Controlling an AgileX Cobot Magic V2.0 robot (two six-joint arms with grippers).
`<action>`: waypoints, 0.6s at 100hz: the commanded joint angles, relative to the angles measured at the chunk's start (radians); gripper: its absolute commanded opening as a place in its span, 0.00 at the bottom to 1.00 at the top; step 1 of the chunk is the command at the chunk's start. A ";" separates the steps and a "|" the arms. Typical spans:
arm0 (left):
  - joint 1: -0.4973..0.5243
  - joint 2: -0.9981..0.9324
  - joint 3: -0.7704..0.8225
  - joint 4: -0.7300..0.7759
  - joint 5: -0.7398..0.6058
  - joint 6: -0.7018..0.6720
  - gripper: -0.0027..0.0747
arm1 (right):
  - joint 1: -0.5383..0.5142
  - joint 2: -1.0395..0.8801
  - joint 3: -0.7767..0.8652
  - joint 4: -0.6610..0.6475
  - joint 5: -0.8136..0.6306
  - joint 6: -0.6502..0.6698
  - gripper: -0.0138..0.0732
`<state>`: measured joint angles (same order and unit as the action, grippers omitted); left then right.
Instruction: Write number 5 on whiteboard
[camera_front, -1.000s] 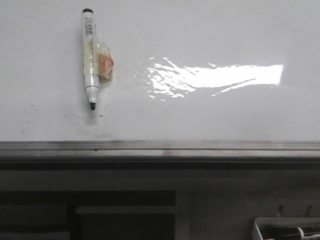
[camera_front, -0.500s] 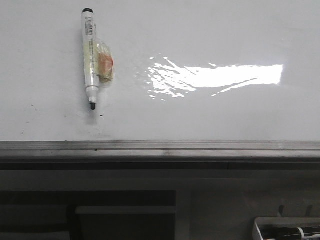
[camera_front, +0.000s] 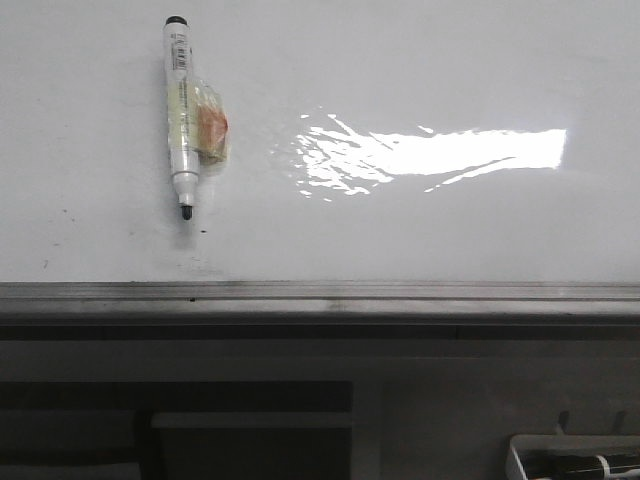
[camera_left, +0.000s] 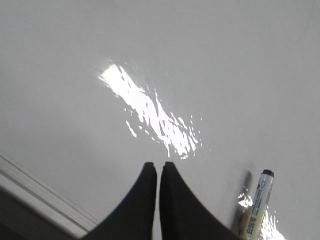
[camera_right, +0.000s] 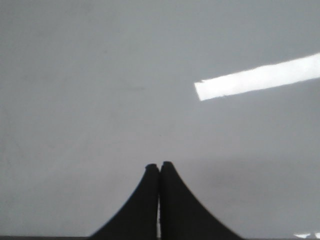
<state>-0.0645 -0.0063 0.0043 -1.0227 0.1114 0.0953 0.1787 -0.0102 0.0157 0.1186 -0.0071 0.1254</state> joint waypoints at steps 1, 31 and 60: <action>0.002 -0.026 0.016 -0.045 -0.059 -0.005 0.01 | -0.006 -0.017 -0.003 0.059 -0.115 0.000 0.09; 0.002 0.034 -0.160 0.165 0.052 0.059 0.01 | -0.006 0.037 -0.225 0.062 0.120 -0.002 0.09; 0.002 0.380 -0.483 0.340 0.406 0.320 0.51 | -0.006 0.267 -0.413 0.060 0.287 -0.191 0.15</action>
<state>-0.0645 0.2602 -0.3849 -0.6875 0.4690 0.3436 0.1787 0.1817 -0.3222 0.1832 0.3112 0.0000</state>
